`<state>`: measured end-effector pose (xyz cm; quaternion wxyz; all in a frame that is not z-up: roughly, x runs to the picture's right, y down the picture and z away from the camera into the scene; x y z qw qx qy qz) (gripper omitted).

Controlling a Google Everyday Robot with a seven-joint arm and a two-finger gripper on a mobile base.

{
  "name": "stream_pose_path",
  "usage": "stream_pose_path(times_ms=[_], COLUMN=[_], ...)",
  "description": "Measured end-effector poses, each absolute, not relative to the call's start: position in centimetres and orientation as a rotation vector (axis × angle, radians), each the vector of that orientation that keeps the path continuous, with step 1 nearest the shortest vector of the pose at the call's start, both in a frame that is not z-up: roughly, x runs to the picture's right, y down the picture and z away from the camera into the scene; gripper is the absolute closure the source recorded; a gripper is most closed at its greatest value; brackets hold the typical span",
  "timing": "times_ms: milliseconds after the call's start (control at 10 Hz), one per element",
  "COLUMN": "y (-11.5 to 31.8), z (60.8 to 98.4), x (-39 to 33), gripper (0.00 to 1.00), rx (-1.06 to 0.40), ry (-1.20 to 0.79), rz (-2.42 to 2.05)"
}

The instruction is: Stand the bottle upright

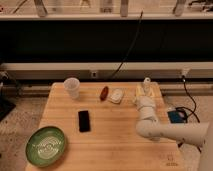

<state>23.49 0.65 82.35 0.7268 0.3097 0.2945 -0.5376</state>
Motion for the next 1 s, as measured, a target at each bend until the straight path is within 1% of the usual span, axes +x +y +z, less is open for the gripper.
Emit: stream_pose_path(times_ms=[1000], y=[1.12], z=[82.92], x=[23.74], gripper=[1.00], rx=[0.686], ry=[0.717], rz=[-1.314])
